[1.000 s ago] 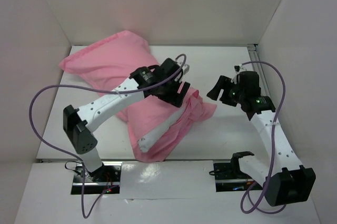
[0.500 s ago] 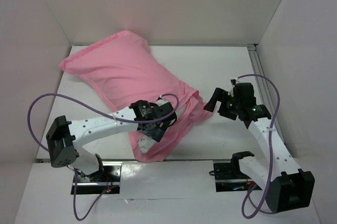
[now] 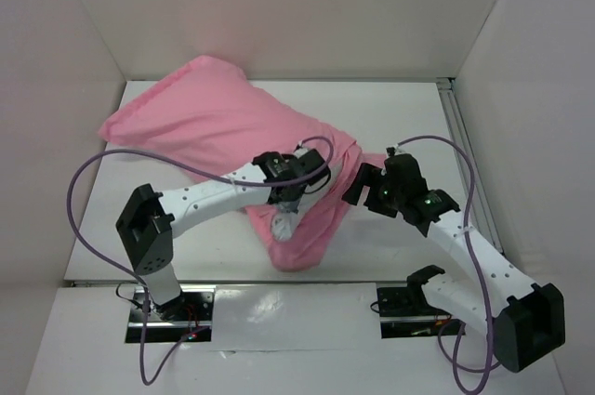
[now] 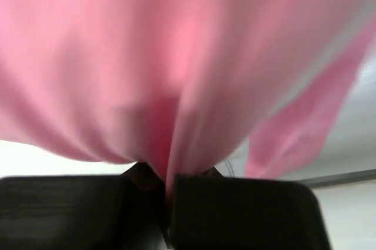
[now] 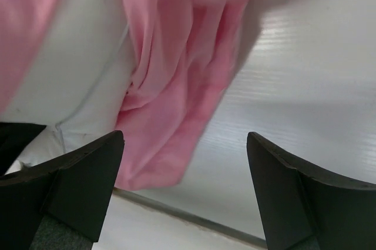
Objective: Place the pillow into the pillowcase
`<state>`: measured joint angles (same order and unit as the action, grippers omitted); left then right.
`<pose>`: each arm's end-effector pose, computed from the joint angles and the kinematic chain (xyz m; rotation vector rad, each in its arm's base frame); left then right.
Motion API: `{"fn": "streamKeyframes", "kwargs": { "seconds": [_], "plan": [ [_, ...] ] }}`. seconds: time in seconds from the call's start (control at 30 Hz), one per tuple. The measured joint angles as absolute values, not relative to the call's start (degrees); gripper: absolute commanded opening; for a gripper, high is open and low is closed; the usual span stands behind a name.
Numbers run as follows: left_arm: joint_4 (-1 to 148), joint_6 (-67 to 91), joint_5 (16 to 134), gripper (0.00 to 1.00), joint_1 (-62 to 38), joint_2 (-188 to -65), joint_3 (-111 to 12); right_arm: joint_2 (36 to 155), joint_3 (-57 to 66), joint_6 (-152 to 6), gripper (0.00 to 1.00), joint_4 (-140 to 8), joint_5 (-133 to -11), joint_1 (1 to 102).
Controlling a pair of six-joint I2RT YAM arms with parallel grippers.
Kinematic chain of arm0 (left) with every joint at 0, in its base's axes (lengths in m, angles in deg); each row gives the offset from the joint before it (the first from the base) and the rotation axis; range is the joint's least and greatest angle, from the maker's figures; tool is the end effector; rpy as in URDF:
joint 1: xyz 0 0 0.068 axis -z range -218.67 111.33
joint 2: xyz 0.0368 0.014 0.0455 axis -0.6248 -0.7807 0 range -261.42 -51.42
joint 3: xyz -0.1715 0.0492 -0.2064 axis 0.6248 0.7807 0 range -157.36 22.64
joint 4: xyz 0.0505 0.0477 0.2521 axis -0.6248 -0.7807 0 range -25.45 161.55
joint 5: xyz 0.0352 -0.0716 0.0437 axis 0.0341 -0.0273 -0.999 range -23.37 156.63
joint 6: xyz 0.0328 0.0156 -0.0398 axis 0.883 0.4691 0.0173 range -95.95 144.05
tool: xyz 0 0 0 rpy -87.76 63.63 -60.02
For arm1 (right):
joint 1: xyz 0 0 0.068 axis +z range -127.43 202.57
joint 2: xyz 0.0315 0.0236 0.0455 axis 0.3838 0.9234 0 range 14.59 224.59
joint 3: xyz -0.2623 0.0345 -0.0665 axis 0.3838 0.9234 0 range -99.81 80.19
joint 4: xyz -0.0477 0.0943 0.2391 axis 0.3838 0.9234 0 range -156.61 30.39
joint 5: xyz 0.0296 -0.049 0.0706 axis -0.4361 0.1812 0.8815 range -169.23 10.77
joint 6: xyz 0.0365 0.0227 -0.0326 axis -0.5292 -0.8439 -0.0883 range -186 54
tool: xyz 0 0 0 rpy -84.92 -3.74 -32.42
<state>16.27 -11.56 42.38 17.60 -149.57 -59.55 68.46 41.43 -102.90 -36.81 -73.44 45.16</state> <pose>0.2031 -0.2778 0.2643 0.3774 2.5876 0.0801 0.1777 0.0778 0.2435 0.2530 2.4244 0.6089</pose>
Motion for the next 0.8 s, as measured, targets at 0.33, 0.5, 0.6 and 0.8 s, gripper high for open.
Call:
{"fn": "streamKeyframes", "kwargs": {
  "seconds": [0.33,0.5,0.6,0.8],
  "plan": [
    [22.84,-7.11,53.11,0.00,7.46,-151.64,-71.40,73.12,42.07,-114.90,0.83,-50.10,-80.15,49.05],
    [22.91,-6.03,55.56,0.00,6.50,-153.32,-71.51,80.77,41.91,-118.09,0.82,-56.76,-81.82,49.35],
    [22.93,-5.88,56.30,0.00,6.28,-153.54,-71.53,85.27,40.36,-119.03,0.79,-58.38,-82.95,49.66],
    [22.98,-5.88,57.40,0.00,5.99,-153.54,-71.84,93.12,36.45,-119.62,0.71,-61.55,-84.81,49.96]
  ]
}}
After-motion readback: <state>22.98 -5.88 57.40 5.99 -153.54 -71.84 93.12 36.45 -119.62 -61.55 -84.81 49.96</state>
